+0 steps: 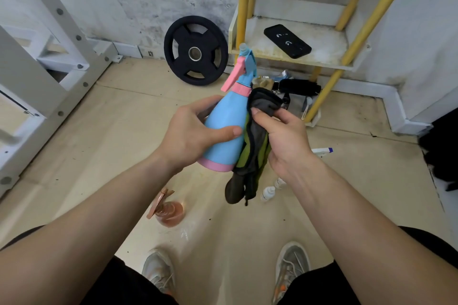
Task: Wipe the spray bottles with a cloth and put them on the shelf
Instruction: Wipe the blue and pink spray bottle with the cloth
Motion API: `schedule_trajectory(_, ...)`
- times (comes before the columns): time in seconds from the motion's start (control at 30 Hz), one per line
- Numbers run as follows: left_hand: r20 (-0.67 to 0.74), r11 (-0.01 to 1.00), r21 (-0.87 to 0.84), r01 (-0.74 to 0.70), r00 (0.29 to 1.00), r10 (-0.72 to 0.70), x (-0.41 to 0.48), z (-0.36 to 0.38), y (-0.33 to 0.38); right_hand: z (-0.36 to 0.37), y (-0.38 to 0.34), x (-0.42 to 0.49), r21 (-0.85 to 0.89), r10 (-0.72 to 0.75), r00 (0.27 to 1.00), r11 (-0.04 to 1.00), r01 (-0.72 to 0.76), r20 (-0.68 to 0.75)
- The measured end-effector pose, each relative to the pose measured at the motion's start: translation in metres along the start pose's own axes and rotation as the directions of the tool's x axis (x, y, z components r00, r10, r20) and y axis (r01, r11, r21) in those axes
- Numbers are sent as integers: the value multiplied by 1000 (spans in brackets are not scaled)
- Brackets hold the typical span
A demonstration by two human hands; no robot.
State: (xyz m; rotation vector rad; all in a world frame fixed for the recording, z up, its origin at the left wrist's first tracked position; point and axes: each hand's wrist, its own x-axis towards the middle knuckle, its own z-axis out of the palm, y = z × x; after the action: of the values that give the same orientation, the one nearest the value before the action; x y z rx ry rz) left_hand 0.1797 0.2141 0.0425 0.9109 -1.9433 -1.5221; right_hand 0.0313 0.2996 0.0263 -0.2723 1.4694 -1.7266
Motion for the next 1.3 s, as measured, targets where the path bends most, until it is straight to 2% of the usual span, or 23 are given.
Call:
schedule_trajectory(0.1,-5,999,-30,40,999,-40,-2,0,-2,-1,-2,-4,-75,-103,994,992,106,41)
schedule_trajectory(0.2,-26,995,70,66,998,-64,1,-2,-7,-1,-6,-8,-174,-226,969,955,240,95)
schedule_trajectory(0.27,-4,991,120,61,998,-61,0,-3,-8,0,-7,-9,-187,-257,960,943,274,109)
schedule_trajectory(0.4,66,989,135,55,996,-64,-6,-5,-10,0,-3,-10,-105,-185,980,976,193,79)
schedule_trajectory(0.57,95,974,214,69,991,-91,-22,-5,-8,-1,15,-19,-103,-55,995,993,64,88)
schedule_trajectory(0.77,15,972,66,225,974,-227,-52,-2,-10,-3,29,-37,-323,-108,987,936,143,122)
schedule_trajectory(0.87,-81,958,0,288,955,-287,-67,-1,-11,0,42,-47,-373,-97,984,916,147,149)
schedule_trajectory(1.0,-273,970,-13,242,933,-236,-78,5,-27,4,56,-59,-417,-103,975,892,177,195)
schedule_trajectory(1.07,-317,973,-27,228,922,-225,-82,6,-37,5,65,-62,-467,-93,972,865,186,216)
schedule_trajectory(1.17,-349,964,-54,259,900,-262,-82,1,-50,-1,82,-59,-551,-1,980,827,114,200)
schedule_trajectory(1.3,-405,959,-45,282,872,-275,-72,-12,-68,-12,108,-49,-640,84,992,769,-5,93)
